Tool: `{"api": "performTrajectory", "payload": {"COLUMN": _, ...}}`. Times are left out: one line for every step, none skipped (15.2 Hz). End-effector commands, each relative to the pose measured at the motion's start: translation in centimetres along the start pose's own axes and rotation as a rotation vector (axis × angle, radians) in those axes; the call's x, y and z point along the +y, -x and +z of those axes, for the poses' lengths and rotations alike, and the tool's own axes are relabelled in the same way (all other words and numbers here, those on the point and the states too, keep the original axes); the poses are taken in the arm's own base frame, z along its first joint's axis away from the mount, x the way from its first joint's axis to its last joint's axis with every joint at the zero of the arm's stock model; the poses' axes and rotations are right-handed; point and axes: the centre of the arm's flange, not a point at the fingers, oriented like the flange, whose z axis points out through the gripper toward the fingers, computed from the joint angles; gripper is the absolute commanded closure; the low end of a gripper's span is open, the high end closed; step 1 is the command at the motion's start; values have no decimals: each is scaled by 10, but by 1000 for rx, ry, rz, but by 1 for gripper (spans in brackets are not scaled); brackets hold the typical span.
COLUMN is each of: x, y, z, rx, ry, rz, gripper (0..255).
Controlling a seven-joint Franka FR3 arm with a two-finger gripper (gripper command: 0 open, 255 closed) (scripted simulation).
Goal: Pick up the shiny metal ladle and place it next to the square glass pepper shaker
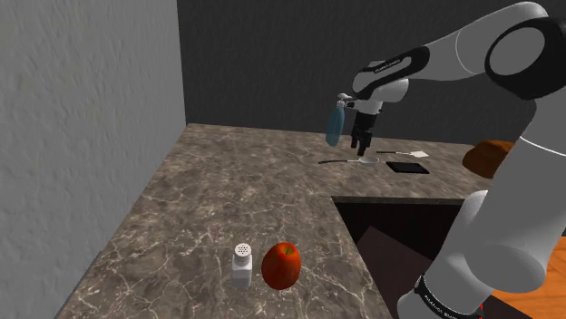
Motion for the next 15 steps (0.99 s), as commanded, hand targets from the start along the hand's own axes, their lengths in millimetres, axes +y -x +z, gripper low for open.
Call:
{"api": "performTrajectory", "payload": {"x": 24, "y": 0, "z": 12, "rx": -15, "ry": -3, "rz": -58, "gripper": 0}}
{"api": "performTrajectory", "payload": {"x": 36, "y": 0, "z": 18, "rx": -23, "ry": -5, "rz": -83, "gripper": 0}}
{"api": "performTrajectory", "payload": {"x": 48, "y": -1, "z": 23, "rx": -30, "ry": -7, "rz": -109, "gripper": 0}}
{"api": "performTrajectory", "payload": {"x": 60, "y": -2, "z": 29, "rx": -37, "ry": -8, "rz": -134, "gripper": 0}}
{"api": "performTrajectory", "payload": {"x": 64, "y": -2, "z": 31, "rx": -40, "ry": -9, "rz": -144, "gripper": 0}}
{"api": "performTrajectory", "payload": {"x": 64, "y": -2, "z": 36, "rx": -40, "ry": -9, "rz": -144, "gripper": 0}}
{"api": "performTrajectory", "payload": {"x": 64, "y": -2, "z": 41, "rx": -40, "ry": -9, "rz": -144, "gripper": 0}}
{"api": "performTrajectory", "payload": {"x": 64, "y": -2, "z": 47, "rx": -40, "ry": -9, "rz": -144, "gripper": 0}}
{"api": "performTrajectory", "payload": {"x": 64, "y": -1, "z": 52, "rx": -40, "ry": -9, "rz": -144, "gripper": 0}}
{"api": "performTrajectory", "payload": {"x": 64, "y": -1, "z": 57, "rx": -40, "ry": -9, "rz": -144, "gripper": 0}}
{"api": "performTrajectory", "payload": {"x": 64, "y": -1, "z": 63, "rx": -40, "ry": -9, "rz": -144, "gripper": 0}}
{"api": "performTrajectory", "payload": {"x": 64, "y": -1, "z": 71, "rx": -40, "ry": -9, "rz": -144, "gripper": 0}}
{"api": "performTrajectory", "payload": {"x": 64, "y": -1, "z": 71, "rx": -40, "ry": -9, "rz": -144, "gripper": 0}}
{"api": "performTrajectory", "payload": {"x": 64, "y": -1, "z": 71, "rx": -40, "ry": -9, "rz": -144, "gripper": 0}}
{"api": "performTrajectory", "payload": {"x": 64, "y": -1, "z": 71, "rx": -40, "ry": -9, "rz": -144, "gripper": 0}}
